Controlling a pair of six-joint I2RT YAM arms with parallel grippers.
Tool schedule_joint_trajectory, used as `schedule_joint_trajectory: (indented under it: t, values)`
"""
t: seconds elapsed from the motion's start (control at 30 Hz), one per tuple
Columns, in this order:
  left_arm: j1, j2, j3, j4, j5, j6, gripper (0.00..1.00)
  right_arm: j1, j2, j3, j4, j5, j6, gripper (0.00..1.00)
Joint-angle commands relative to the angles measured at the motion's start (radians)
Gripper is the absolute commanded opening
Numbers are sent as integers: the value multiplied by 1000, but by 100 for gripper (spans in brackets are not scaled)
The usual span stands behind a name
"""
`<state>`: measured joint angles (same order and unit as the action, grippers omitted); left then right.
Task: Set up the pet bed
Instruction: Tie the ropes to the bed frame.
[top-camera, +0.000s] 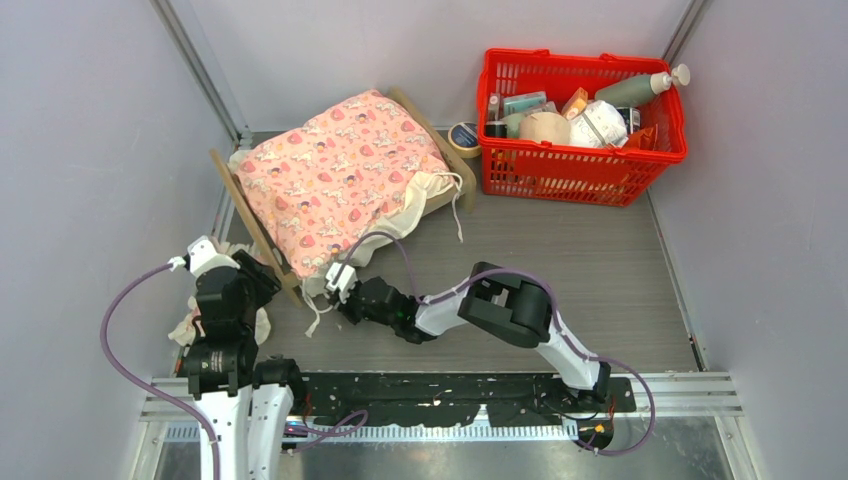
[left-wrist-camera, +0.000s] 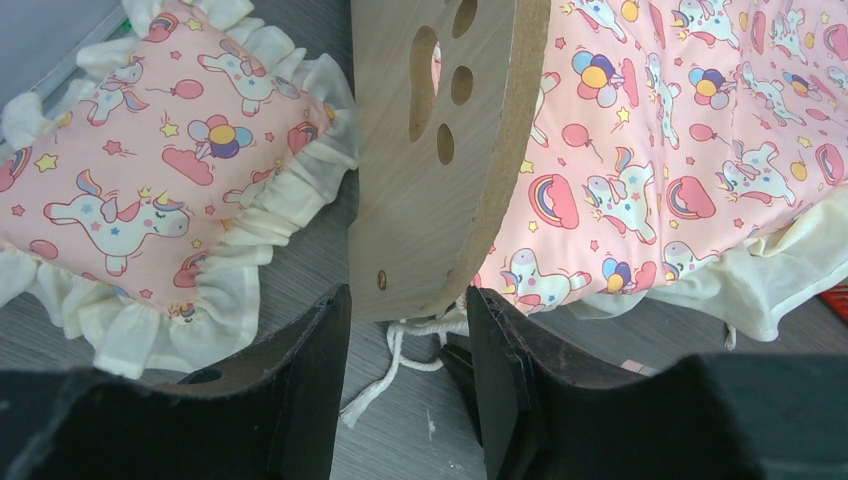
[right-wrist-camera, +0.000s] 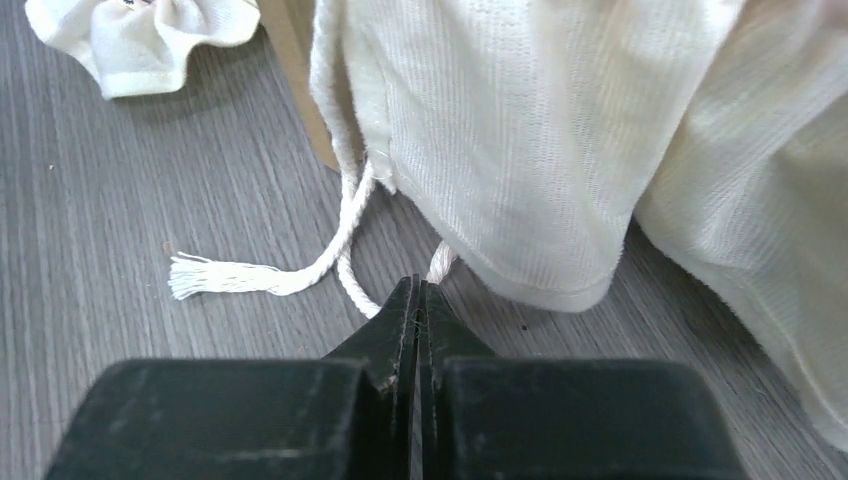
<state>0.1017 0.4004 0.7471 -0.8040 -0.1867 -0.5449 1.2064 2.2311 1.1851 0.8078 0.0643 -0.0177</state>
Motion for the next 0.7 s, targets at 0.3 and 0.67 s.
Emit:
schedule_joint_trajectory:
  t: [0.3,0.67]
  values:
    - [8,13,0,35,-3,-5,51,62,-113,6,57,7,-97,5]
    - [9,47,-2,15,11,-47,50,65,-86,86,23,-40,-218,5]
